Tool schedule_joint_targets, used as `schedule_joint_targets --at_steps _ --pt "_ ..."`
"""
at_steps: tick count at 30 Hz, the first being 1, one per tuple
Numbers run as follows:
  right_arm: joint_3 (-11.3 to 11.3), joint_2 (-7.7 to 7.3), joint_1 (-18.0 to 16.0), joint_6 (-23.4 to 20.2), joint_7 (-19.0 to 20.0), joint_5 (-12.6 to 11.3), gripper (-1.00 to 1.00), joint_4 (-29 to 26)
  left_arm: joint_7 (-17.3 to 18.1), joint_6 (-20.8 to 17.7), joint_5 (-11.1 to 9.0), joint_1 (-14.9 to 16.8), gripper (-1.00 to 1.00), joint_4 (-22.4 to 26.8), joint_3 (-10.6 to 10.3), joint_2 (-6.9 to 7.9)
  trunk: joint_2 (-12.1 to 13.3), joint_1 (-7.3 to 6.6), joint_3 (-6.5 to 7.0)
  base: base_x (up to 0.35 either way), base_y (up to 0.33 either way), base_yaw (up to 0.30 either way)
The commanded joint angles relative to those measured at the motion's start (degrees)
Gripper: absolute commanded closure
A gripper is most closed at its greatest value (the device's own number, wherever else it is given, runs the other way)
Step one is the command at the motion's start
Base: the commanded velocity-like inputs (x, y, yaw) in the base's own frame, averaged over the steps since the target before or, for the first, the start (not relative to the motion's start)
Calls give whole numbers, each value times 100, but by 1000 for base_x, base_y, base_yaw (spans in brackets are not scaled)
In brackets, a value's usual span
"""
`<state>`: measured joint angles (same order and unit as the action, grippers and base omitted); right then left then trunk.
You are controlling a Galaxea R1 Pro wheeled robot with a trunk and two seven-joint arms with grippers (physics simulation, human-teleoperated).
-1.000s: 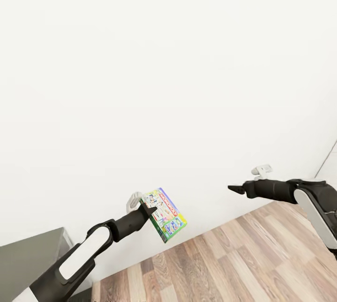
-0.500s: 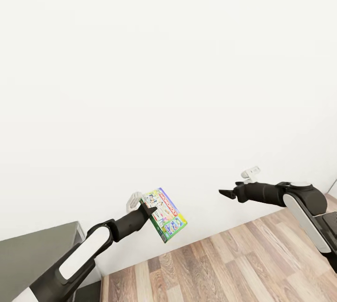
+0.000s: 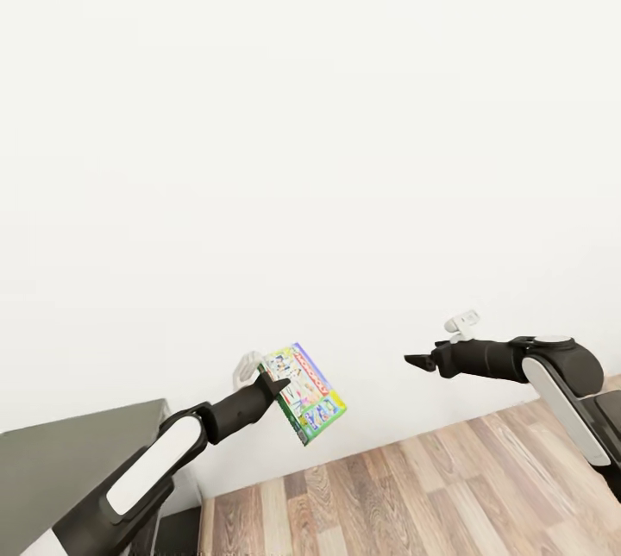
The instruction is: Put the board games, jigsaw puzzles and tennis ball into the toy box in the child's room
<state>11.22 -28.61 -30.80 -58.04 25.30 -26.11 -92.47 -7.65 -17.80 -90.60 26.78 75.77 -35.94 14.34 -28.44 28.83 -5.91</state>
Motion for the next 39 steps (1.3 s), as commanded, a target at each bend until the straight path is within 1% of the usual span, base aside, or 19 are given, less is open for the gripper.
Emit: schedule_joint_targets --at_steps 1,3,4,6,8,10,14,39 --pt "-2 -5 -5 -14 45 44 -100 -4 -38 -1 -51 2 100 72 -10 16 31 -19 6 0 0 293" --pt "-8 -4 -5 -14 45 44 -100 -4 -36 5 -48 -83 100 308 14 93 111 -63 42 0 0 294" --pt "-8 -4 -5 -14 45 44 -100 -2 -34 8 -47 -164 100 457 60 161 151 -85 60 0 0 295" --pt "-10 -4 -5 -14 45 45 -100 -4 -30 11 -47 -256 100 594 172 228 231 -129 96 0 0 295" --pt "-12 -4 -5 -14 45 45 -100 -5 -35 8 -46 -306 100 664 248 260 311 -173 131 0 0 295" --pt "-2 -12 -5 -2 49 42 -100 -4 -66 -17 -47 -343 100 685 314 260 392 -217 162 0 0 285" --pt "2 -28 -5 10 53 38 -100 -6 -101 -29 -52 -349 100 638 335 242 552 -305 223 0 0 280" --pt "29 -22 -5 12 45 41 -100 -5 -137 -30 -55 -349 100 580 342 236 552 -305 190 0 0 290"
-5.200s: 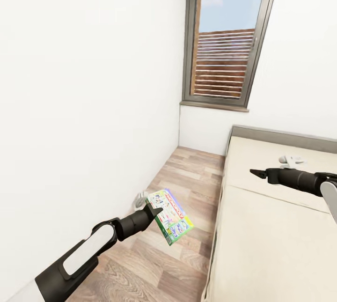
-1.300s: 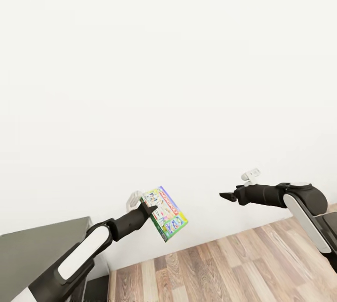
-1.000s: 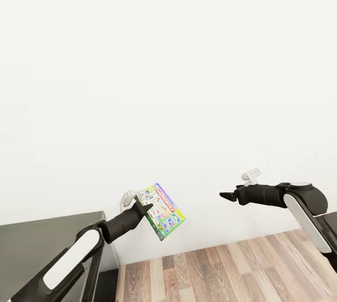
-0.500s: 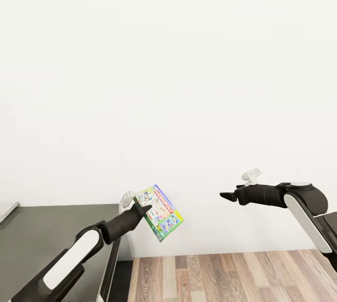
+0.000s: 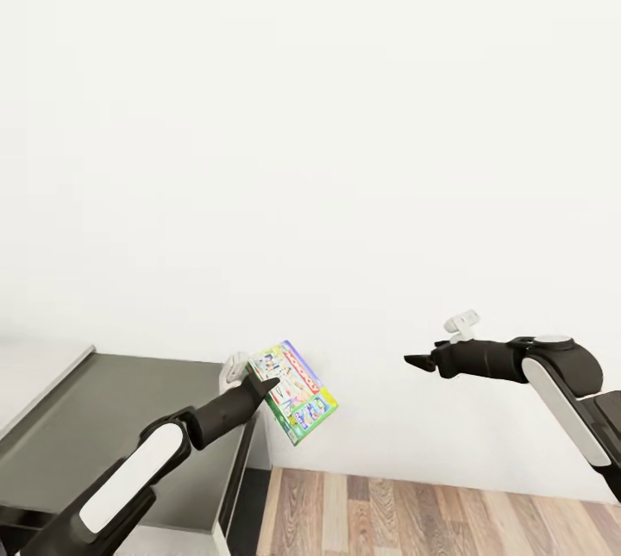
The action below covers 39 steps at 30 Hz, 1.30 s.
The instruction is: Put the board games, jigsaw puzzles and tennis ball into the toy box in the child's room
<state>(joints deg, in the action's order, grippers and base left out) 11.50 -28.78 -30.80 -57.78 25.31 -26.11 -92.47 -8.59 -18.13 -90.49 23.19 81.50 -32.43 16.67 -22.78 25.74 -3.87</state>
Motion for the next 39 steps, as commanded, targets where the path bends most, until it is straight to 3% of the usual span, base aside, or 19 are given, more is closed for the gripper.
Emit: schedule_joint_targets --at_steps 1,39 --pt "13 -5 -5 -14 45 43 -100 -5 -40 2 -65 10 100 7 -9 3 -14 4 -14 0 0 294" --pt "-24 -14 -5 12 45 45 -100 -8 68 -42 -64 10 100 7 -9 12 -14 4 -83 0 0 276"
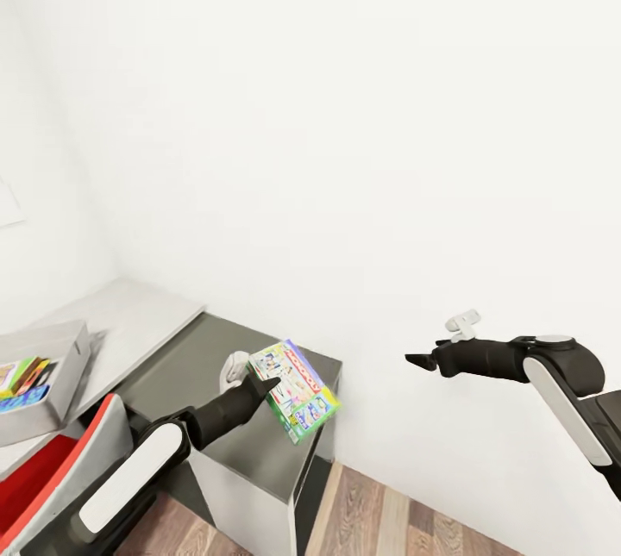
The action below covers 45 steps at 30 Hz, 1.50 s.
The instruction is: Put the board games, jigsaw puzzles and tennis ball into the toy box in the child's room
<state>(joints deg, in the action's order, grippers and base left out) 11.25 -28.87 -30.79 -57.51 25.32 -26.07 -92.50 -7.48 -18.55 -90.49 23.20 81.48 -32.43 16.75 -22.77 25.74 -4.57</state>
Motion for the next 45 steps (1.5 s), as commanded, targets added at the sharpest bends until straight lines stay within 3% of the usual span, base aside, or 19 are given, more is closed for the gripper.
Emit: schedule_joint_targets --at_steps 1,3,4,6,7,10,11,13,17,19,26,33,36,41,45 --pt "1 -5 -6 -15 43 40 -100 -5 -41 -3 -62 11 100 8 -9 5 -14 4 -17 0 0 282" --pt "-7 -7 -7 -15 47 40 -100 -5 -43 -321 -100 106 100 173 23 30 -14 4 -23 0 0 282" --pt "-4 -8 -9 -19 49 40 -100 -5 -111 -625 -83 193 100 363 170 21 -14 4 -27 0 0 282" --pt "20 21 -18 -34 51 36 -100 -5 -142 -865 -93 259 100 501 461 22 -14 4 -33 0 0 282" --pt "32 44 -85 -56 106 21 -100 -5 -280 -1074 -72 446 100 538 740 35 -14 4 -36 0 0 283" --pt "17 91 -347 -150 496 9 -100 -5 -1120 -1978 -116 1045 100 321 1025 47 -14 4 -46 0 0 283" --pt "14 127 -406 -187 573 8 -100 -5 -1318 -2315 -141 1198 100 143 1169 47 -14 4 -49 0 0 283" --pt "11 299 -471 -228 651 6 -100 -5 -1525 -2836 -162 1389 100 -157 1671 53 -14 4 -56 0 0 283" --pt "7 563 -504 -249 685 11 -100 -5 -1671 -3529 -108 1578 100 -204 2046 56 -14 4 -69 0 0 284" --pt "-11 595 -516 -249 690 19 -100 -5 -1711 -3784 -104 1738 100 -172 2118 50 -14 4 -75 0 0 283" --pt "-30 624 -521 -249 695 28 -100 -5 -1730 -4038 -94 1882 100 -161 2159 71 -14 4 -97 0 195 269" --pt "-498 624 -480 -249 744 16 -100 -5 -1729 -4083 -149 1932 100 -167 2177 107 -14 4 -101 0 335 48" --pt "-515 612 -479 -249 746 18 -100 -5 -1704 -4086 -188 2007 100 -174 2186 198 -14 4 -101 71 342 25" --pt "-518 604 -487 -249 744 17 -100 -5 -1665 -4087 -200 2019 100 -174 2191 218 -14 4 -101 159 336 201" --pt "-518 590 -495 -249 745 20 -100 -5 -1640 -4083 -419 2083 100 29 2454 222 -14 4 -101 194 307 275"
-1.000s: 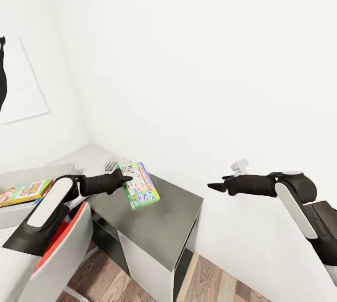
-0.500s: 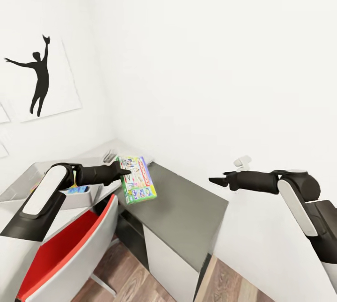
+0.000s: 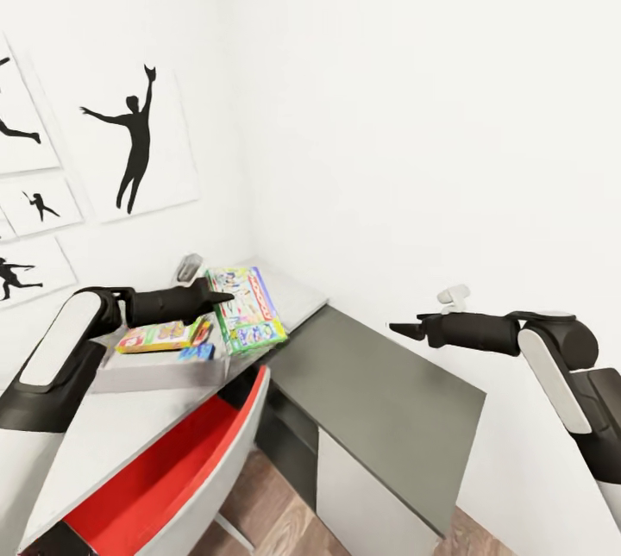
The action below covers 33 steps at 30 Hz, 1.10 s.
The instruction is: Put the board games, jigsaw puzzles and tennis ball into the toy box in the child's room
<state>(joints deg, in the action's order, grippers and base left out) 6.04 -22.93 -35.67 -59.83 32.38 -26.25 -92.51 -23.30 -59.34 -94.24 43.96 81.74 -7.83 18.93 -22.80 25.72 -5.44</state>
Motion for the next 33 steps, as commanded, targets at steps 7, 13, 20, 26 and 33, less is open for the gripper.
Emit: schedule_joint_targets --at_steps 7,13,20,26,33 --pt "2 -24 -36 -17 38 40 -100 -4 -128 -2 -312 169 100 430 201 108 -12 6 -14 60 82 293" --pt "-11 -26 -44 -17 33 44 -100 -4 -139 1 -349 70 100 381 252 292 -12 6 -14 15 18 296" --pt "-105 -52 -23 -4 33 45 -100 -4 -148 -4 -342 89 100 -50 216 314 -12 6 -15 187 202 222" --pt "-218 -49 -8 1 32 42 -100 -4 -149 -30 -339 90 100 -98 212 320 -12 6 -15 247 277 2" --pt "-265 -48 -4 19 39 46 -100 -4 -152 -31 -282 66 100 -70 191 297 -12 6 -15 129 199 0"
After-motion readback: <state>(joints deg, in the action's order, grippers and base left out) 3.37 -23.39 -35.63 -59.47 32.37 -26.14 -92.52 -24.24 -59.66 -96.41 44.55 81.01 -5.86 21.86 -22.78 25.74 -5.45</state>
